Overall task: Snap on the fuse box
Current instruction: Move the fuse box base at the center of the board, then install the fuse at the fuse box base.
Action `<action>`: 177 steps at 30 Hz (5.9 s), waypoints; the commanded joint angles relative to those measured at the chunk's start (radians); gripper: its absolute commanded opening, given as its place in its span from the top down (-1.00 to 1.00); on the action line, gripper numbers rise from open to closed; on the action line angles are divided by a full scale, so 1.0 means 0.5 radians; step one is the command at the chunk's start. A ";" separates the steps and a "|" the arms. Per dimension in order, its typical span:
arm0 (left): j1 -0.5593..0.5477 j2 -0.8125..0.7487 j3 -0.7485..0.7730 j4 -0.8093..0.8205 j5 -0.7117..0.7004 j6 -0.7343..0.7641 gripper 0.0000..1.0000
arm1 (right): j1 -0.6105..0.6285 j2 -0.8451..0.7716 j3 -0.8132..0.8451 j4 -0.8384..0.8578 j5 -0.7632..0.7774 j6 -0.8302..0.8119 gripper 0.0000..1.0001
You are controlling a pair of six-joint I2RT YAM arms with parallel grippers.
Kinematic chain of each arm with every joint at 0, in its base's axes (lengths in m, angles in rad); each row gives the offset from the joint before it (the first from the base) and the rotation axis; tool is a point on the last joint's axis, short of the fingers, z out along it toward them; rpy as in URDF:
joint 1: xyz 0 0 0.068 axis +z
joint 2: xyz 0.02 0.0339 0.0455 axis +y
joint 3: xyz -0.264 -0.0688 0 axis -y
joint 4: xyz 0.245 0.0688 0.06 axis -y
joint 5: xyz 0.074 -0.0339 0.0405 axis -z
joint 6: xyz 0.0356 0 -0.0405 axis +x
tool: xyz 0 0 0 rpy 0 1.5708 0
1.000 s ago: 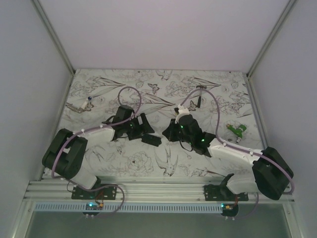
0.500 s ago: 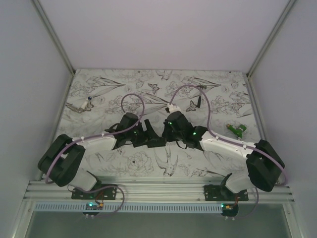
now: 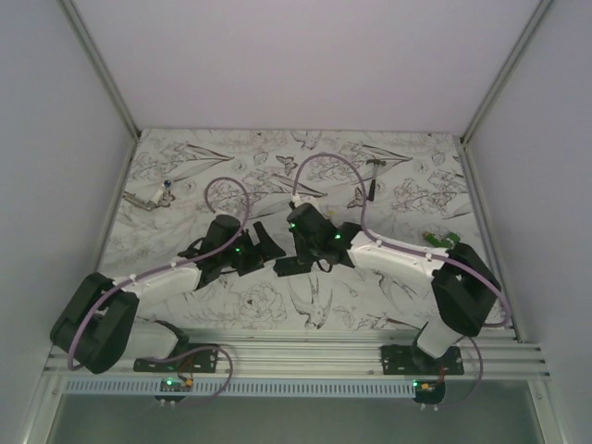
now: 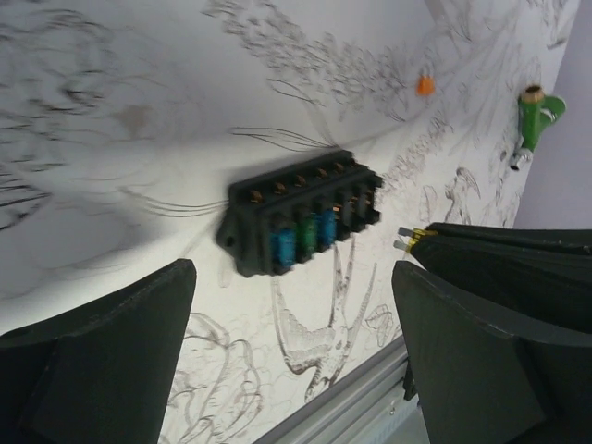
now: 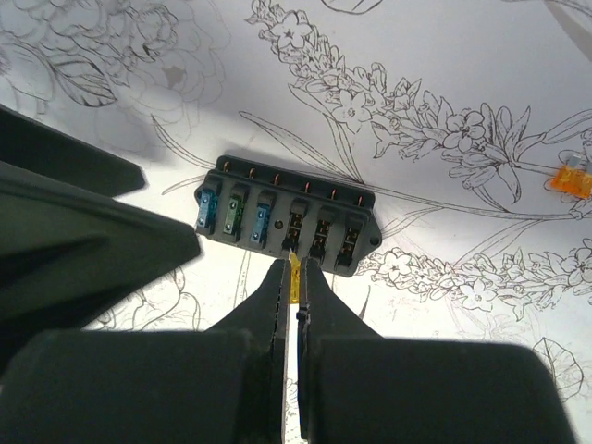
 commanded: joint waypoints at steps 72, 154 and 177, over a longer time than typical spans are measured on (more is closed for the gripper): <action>0.174 -0.586 0.059 -0.955 -0.443 0.793 -0.99 | 0.177 0.769 0.883 -0.834 0.463 0.392 1.00; 0.270 -0.693 -0.415 -0.222 -0.579 0.877 -0.99 | -0.033 0.761 0.717 -1.025 0.081 0.187 1.00; 0.275 -0.480 -0.368 -0.094 -0.529 0.883 -0.99 | -0.035 0.790 0.458 -0.867 0.085 0.398 1.00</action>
